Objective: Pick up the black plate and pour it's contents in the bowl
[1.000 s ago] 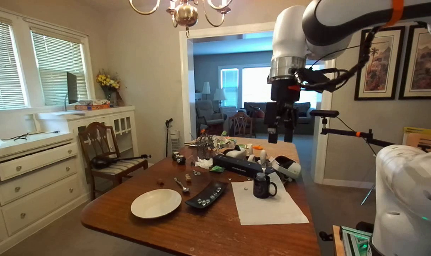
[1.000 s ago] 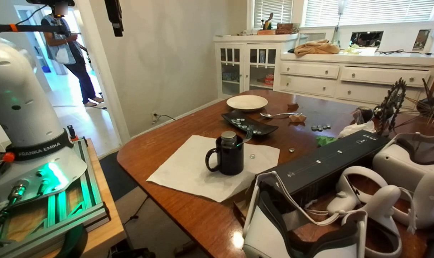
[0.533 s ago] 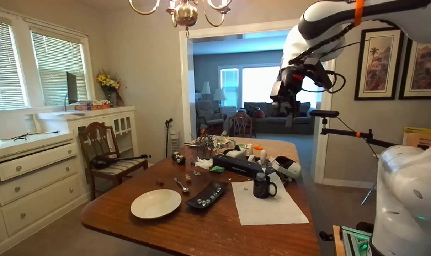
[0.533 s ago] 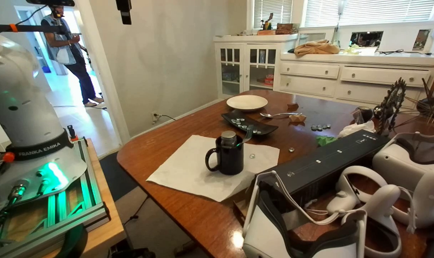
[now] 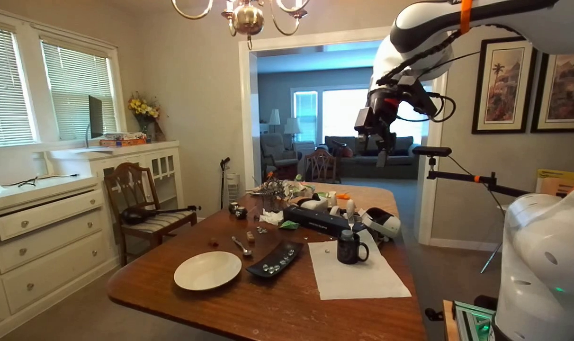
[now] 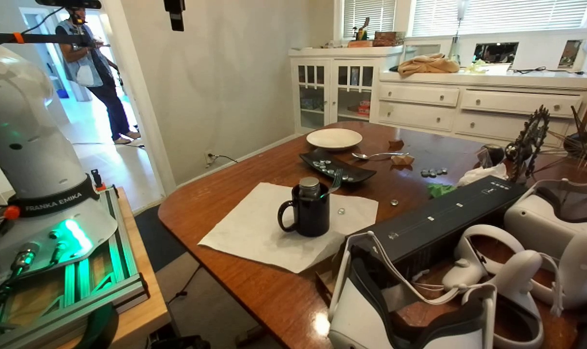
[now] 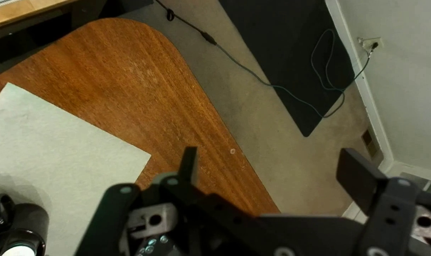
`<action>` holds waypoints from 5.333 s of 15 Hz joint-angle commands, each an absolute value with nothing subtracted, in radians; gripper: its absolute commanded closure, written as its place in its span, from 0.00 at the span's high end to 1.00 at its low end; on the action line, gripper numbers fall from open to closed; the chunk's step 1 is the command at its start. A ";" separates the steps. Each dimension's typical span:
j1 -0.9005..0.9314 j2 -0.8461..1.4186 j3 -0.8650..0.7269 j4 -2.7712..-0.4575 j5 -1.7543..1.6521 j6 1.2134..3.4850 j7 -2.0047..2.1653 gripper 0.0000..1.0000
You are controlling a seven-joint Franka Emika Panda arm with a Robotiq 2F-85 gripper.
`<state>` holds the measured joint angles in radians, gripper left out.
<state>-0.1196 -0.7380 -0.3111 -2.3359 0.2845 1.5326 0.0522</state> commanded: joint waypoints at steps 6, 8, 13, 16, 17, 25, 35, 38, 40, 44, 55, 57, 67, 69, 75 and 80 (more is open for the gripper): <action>-0.184 -0.466 -0.420 -2.132 0.366 1.633 -0.066 1.00; -0.182 -0.375 -0.463 -2.058 0.414 1.627 -0.121 1.00; -0.198 -0.131 -0.539 -1.830 0.559 1.495 -0.212 1.00; -0.252 0.030 -0.545 -1.680 0.646 1.383 -0.229 1.00; -0.278 0.079 -0.536 -1.631 0.669 1.351 -0.228 1.00; -0.487 0.394 -0.404 -1.312 0.819 1.180 -0.144 1.00; -0.504 0.383 -0.371 -1.325 0.788 1.215 -0.154 1.00; -0.504 0.383 -0.371 -1.325 0.788 1.215 -0.154 1.00; -0.517 0.406 -0.358 -1.311 0.789 1.227 -0.202 1.00; -0.552 0.494 -0.323 -1.194 0.736 1.219 -0.342 1.00; -0.598 0.790 -0.137 -0.909 0.595 1.390 -0.480 1.00; -0.597 0.822 -0.162 -0.898 0.613 1.381 -0.483 1.00; -0.635 0.829 -0.170 -0.940 0.620 1.386 -0.475 1.00; -0.635 0.829 -0.169 -0.939 0.620 1.386 -0.474 1.00; -0.643 0.886 -0.168 -0.937 0.609 1.375 -0.505 1.00; -0.656 0.945 -0.166 -0.927 0.608 1.380 -0.578 1.00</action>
